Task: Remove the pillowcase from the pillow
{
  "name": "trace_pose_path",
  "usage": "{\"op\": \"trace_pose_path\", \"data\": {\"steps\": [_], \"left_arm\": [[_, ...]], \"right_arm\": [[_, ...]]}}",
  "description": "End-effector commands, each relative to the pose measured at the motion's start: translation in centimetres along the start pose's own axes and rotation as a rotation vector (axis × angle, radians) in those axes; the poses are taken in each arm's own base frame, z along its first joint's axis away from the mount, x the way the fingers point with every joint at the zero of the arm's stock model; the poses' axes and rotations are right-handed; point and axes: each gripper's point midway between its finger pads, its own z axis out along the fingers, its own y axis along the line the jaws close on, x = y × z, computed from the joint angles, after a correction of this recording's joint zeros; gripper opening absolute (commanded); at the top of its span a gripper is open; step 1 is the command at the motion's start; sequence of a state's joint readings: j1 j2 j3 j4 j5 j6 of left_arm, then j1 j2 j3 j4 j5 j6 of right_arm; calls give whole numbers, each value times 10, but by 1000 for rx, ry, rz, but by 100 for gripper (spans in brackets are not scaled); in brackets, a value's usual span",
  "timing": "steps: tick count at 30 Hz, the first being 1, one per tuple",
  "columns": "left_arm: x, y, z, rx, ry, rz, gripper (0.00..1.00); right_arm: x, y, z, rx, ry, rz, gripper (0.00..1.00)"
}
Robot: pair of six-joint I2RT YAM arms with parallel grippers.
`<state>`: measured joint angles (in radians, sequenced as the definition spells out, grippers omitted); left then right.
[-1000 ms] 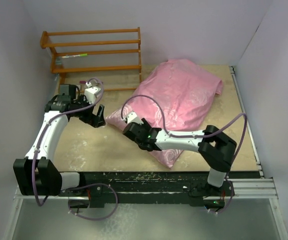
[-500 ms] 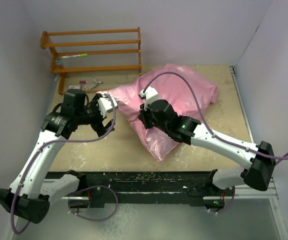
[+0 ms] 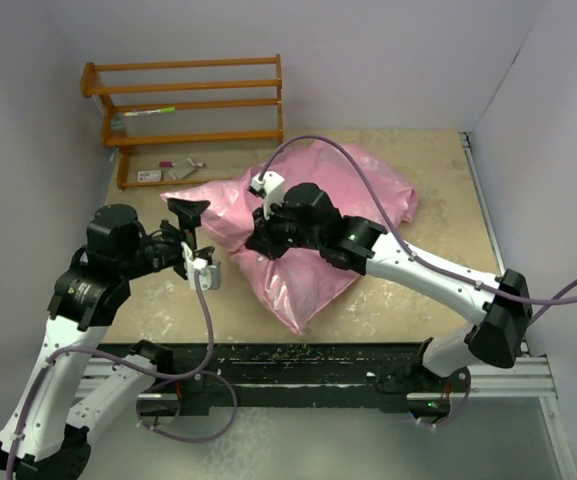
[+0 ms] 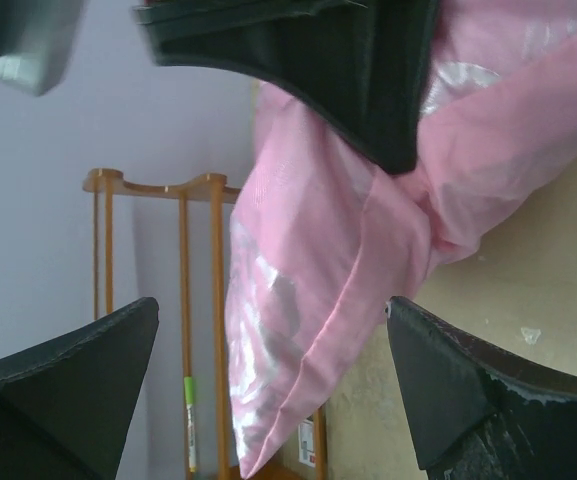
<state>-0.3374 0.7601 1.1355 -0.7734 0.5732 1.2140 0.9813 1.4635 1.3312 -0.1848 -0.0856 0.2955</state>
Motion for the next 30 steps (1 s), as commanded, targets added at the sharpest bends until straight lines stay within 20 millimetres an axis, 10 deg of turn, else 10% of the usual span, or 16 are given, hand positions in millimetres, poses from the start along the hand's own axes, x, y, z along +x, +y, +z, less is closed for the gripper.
{"op": "trace_pose_path", "data": {"steps": [1, 12, 17, 20, 25, 30], "left_arm": [[6, 1, 16, 7, -25, 224, 99], [13, -4, 67, 70, 21, 197, 100], [-17, 14, 97, 80, 44, 16, 40], [-45, 65, 96, -60, 0, -238, 0], [-67, 109, 85, -138, -13, -592, 0], [-79, 151, 65, -232, -41, -851, 0]], "right_arm": [[-75, 51, -27, -211, -199, -51, 0], [-111, 77, -64, -314, -274, -102, 0], [-144, 78, -116, -272, -402, -137, 0], [-167, 60, -162, -163, -545, -114, 30], [-175, 14, -247, 94, -749, -33, 79], [-153, -8, -316, 201, -849, 1, 100]]}}
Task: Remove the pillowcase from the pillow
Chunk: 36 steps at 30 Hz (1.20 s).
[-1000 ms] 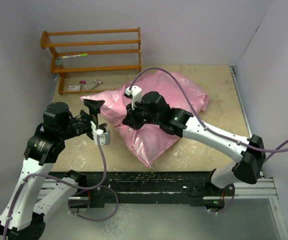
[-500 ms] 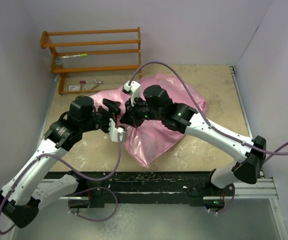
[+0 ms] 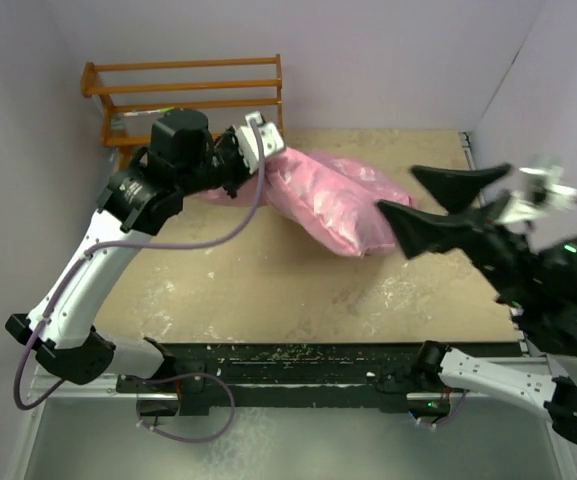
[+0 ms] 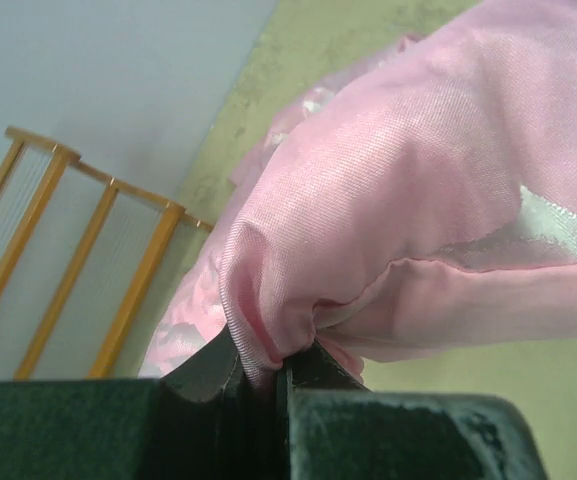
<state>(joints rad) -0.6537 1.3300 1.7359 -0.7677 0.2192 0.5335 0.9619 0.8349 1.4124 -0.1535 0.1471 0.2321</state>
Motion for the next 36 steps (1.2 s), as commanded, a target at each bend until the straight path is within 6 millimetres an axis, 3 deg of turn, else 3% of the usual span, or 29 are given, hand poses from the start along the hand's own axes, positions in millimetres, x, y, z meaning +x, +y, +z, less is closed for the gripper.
{"op": "trace_pose_path", "data": {"steps": [1, 4, 10, 13, 16, 21, 27, 33, 36], "left_arm": [[-58, 46, -35, -169, -146, -332, 0], [-70, 69, -48, -210, -188, -405, 0], [-108, 131, -102, -403, -336, -407, 0], [-101, 149, -109, -471, -307, -425, 0], [-79, 164, -111, -549, -249, -465, 0], [-48, 175, -119, -612, -197, -495, 0], [-28, 182, -141, -686, -171, -465, 0], [-35, 178, -168, -726, -180, -406, 0], [-35, 174, -177, -741, -169, -387, 0]], "right_arm": [[-11, -30, -36, 136, -68, -16, 100], [6, -46, -48, 202, -44, -47, 100], [73, -59, -36, 226, 130, -138, 100], [97, -58, -27, 187, 170, -196, 100], [127, -58, -21, 154, 232, -252, 100], [200, -90, -20, 291, 435, -294, 100], [234, -98, 8, 253, 419, -332, 100], [266, -139, 56, 225, 433, -337, 98], [287, -144, 77, 145, 461, -330, 95]]}}
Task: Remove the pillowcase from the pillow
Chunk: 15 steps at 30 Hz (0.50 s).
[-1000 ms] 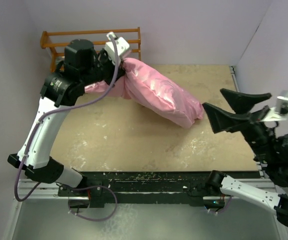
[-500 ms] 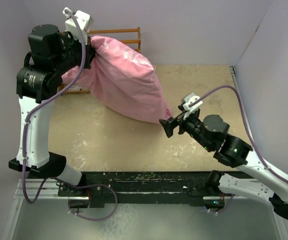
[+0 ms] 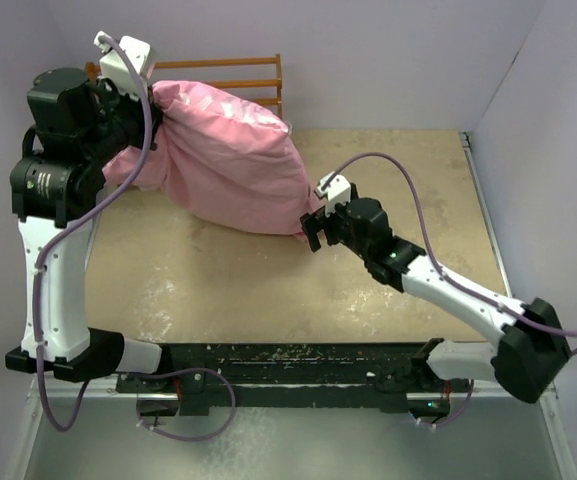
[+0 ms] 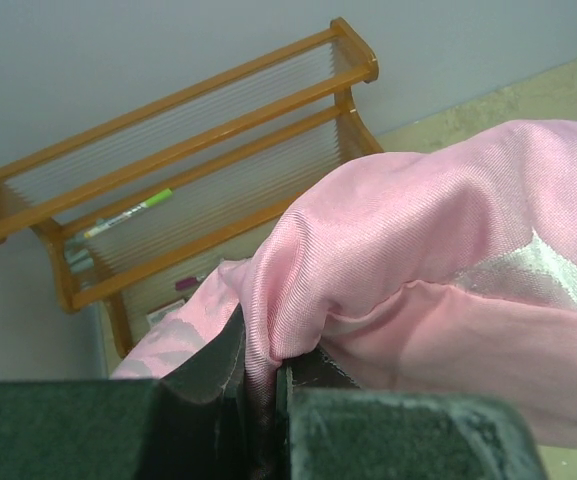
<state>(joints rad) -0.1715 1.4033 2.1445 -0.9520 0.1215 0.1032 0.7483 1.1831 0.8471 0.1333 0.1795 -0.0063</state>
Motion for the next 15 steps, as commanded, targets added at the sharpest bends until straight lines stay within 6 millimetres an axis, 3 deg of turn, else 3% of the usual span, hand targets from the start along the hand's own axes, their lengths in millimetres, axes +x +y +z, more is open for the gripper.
{"op": "trace_pose_path", "data": {"steps": [1, 5, 10, 12, 15], "left_arm": [[-67, 16, -47, -90, -265, 65, 0], [-69, 19, -55, -112, -273, 70, 0], [-69, 22, -62, -134, -277, 77, 0], [-67, 24, -61, -144, -269, 75, 0], [-62, 25, -58, -154, -255, 68, 0]], "right_arm": [[-44, 15, 35, -148, -145, -30, 93], [3, 37, 74, -242, -5, -55, 88], [37, 51, 92, -281, 28, -8, 76], [32, 50, 96, -274, -3, -10, 60], [1, 50, 83, -281, -129, 5, 39]]}}
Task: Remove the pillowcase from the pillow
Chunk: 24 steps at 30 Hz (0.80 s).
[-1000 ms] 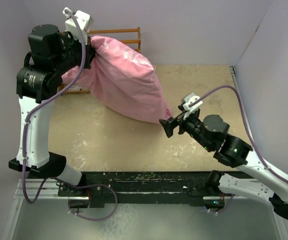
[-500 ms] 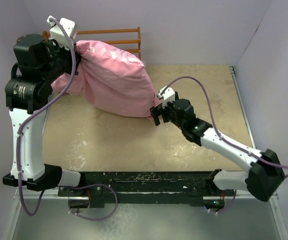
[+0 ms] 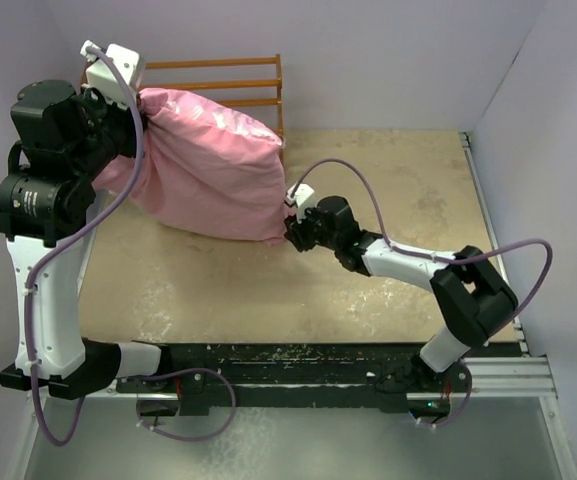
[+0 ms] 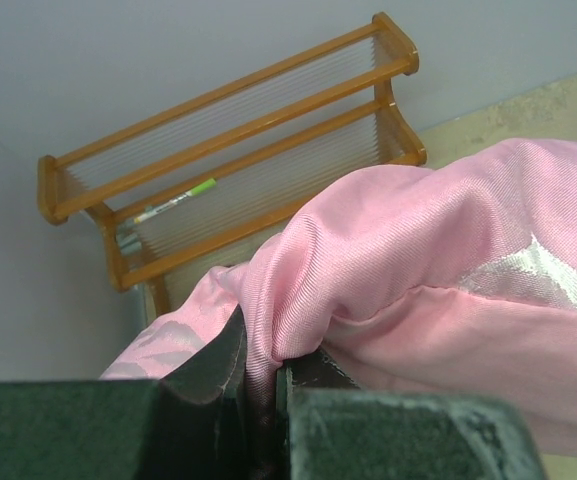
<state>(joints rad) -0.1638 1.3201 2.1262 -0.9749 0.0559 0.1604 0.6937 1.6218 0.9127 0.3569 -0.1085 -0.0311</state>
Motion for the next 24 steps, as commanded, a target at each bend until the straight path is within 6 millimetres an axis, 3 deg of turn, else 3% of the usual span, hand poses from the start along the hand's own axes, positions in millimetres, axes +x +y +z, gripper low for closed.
{"op": "trace_pose_path", "data": {"steps": [1, 7, 10, 11, 14, 15, 16, 20, 24], "left_arm": [[-56, 17, -20, -81, -223, -3, 0], [-56, 18, -20, -88, -216, -26, 0], [-51, 17, -21, -86, -201, -36, 0], [-51, 17, -22, -85, -201, -38, 0], [-54, 18, -25, -88, -208, -38, 0], [-55, 18, -26, -90, -209, -37, 0], [-56, 18, -27, -92, -211, -35, 0], [-55, 19, -28, -95, -208, -21, 0], [-52, 17, -27, -84, -198, -16, 0]], "right_arm": [[-82, 10, -25, -48, -304, -19, 33], [-128, 14, -62, -64, -395, -85, 2], [-144, 5, -86, 0, -472, -71, 0], [-138, 1, -85, 17, -451, -77, 4], [-101, -2, -67, 30, -327, -90, 55], [-89, -1, -60, 20, -299, -92, 84], [-78, 0, -53, 13, -268, -92, 98], [-34, -3, -22, 3, -167, -98, 100], [-13, -8, 8, -8, -162, -100, 100]]}}
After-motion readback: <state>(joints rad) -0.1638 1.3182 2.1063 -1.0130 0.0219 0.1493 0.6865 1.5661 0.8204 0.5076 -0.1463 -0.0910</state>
